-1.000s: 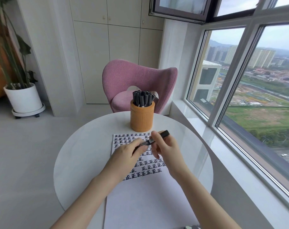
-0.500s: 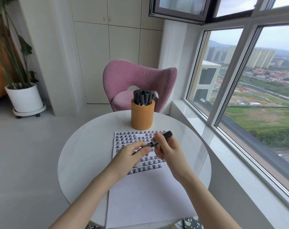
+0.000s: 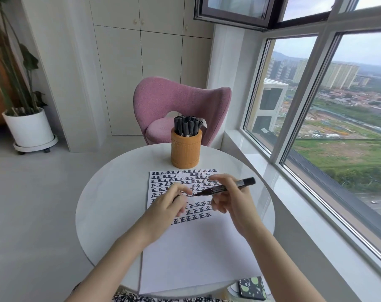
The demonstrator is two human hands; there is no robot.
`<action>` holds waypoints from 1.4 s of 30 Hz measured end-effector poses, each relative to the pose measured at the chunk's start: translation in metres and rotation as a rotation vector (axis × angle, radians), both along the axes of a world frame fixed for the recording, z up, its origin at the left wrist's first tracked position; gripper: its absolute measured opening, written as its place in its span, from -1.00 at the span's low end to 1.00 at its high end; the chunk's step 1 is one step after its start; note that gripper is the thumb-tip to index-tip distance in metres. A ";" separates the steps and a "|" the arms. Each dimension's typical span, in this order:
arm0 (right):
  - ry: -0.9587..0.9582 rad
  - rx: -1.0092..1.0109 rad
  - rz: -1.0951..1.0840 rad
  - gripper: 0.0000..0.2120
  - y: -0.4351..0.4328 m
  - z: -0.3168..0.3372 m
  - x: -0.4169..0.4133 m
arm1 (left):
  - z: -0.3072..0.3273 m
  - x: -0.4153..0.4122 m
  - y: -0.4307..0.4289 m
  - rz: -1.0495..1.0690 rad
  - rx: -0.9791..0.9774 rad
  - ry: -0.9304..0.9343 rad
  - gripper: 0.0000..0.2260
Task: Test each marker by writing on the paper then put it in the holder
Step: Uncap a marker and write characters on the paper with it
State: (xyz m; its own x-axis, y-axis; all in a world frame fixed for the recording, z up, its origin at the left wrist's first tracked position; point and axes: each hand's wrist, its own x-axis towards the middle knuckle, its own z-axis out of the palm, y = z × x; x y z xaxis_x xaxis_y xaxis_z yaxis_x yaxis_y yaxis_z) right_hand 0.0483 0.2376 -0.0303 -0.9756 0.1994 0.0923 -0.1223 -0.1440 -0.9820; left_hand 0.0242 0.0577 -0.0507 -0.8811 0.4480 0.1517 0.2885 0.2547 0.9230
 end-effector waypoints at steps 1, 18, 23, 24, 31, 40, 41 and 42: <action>-0.018 0.007 -0.028 -0.80 0.006 -0.001 0.002 | -0.003 -0.002 -0.003 0.019 0.028 -0.009 -0.87; -0.069 0.460 -0.389 -0.63 0.010 -0.035 0.000 | -0.030 -0.005 -0.016 0.214 0.247 0.074 -0.93; -0.066 0.472 -0.402 -0.71 0.009 -0.036 -0.001 | -0.034 -0.006 -0.016 0.228 0.223 0.052 -0.93; -0.065 0.471 -0.399 -0.72 0.009 -0.036 -0.001 | -0.034 -0.006 -0.016 0.227 0.220 0.049 -0.93; -0.054 0.487 -0.380 -0.71 0.008 -0.038 -0.001 | -0.035 -0.005 -0.015 0.228 0.193 0.062 -0.92; -0.049 0.515 -0.365 -0.68 0.006 -0.038 -0.001 | -0.035 -0.005 -0.015 0.226 0.172 0.079 -0.93; -0.045 0.526 -0.367 -0.67 0.006 -0.037 -0.001 | -0.035 -0.005 -0.015 0.226 0.171 0.076 -0.93; -0.042 0.534 -0.370 -0.65 0.005 -0.037 -0.001 | -0.035 -0.005 -0.015 0.226 0.170 0.075 -0.92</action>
